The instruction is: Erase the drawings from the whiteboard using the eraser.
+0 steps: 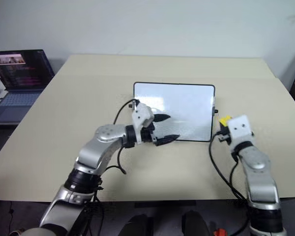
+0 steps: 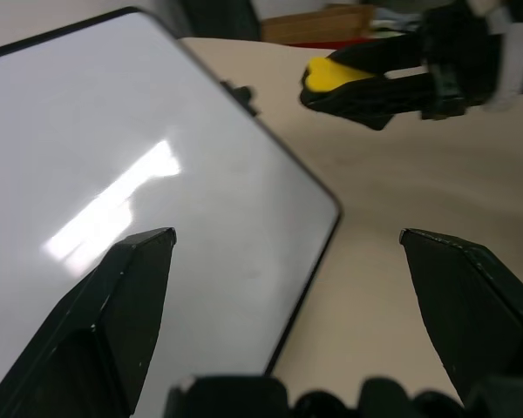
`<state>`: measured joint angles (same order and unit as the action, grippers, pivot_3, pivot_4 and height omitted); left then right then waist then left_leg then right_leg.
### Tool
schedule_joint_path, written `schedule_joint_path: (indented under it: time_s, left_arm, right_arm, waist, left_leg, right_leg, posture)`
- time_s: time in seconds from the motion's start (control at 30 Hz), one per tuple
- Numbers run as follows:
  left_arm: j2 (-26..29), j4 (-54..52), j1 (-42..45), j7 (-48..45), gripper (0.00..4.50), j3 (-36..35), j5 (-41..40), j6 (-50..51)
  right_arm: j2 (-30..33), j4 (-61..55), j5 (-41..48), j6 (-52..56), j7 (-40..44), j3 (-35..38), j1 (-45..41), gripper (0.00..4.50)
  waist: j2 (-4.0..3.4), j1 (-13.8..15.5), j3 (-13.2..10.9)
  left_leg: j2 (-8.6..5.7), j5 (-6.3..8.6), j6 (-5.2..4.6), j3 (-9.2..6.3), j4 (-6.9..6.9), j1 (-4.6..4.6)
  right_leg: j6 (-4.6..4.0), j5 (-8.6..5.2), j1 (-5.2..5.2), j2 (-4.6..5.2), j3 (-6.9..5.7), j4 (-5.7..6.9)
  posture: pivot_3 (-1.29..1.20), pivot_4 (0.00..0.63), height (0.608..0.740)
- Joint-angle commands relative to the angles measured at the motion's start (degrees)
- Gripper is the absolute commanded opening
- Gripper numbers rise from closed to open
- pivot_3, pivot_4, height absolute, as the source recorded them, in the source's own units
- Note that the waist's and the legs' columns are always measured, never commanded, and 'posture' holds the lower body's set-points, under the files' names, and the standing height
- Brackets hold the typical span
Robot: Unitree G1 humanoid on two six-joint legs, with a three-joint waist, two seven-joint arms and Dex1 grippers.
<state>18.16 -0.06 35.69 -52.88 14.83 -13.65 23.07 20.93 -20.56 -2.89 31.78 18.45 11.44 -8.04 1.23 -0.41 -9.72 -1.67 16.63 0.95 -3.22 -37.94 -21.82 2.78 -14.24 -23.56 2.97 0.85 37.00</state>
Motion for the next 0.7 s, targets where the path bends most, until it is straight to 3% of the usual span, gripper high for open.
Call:
schedule_joint_path:
  time_s: [0.03,0.5,0.7]
  left_arm:
    - [-1.0,1.1,2.8,-4.6,4.50,2.6,-0.4,-3.0]
    - [-2.8,5.0,5.3,-9.3,4.50,5.9,1.9,-8.3]
    - [-3.0,3.9,4.2,-8.9,4.50,6.1,2.2,-8.2]
  right_arm:
    - [-1.1,-0.9,2.8,4.0,-1.4,2.9,0.3,1.25]
    - [-2.0,17.4,7.4,2.2,-6.4,5.6,-8.9,1.25]
    - [-2.1,18.9,9.7,0.9,-6.8,6.4,-10.1,3.20]
  waist:
    - [-0.01,-0.2,0.0]
    - [-0.05,-1.0,0.0]
    - [-0.06,-1.1,0.0]
  left_leg:
    - [0.01,0.00,-0.02,0.01,0.00,0.01]
    - [0.01,0.00,-0.04,0.05,-0.02,0.03]
    - [0.01,0.00,-0.04,0.05,-0.02,0.04]
  right_leg:
    - [0.00,0.00,0.00,-0.02,0.01,0.02]
    - [0.00,0.00,0.01,-0.04,0.03,0.06]
    - [0.00,0.00,0.01,-0.04,0.03,0.07]
  posture:
    - [0.00,0.150,0.740]
    - [0.00,0.150,0.740]
    - [0.00,0.150,0.740]
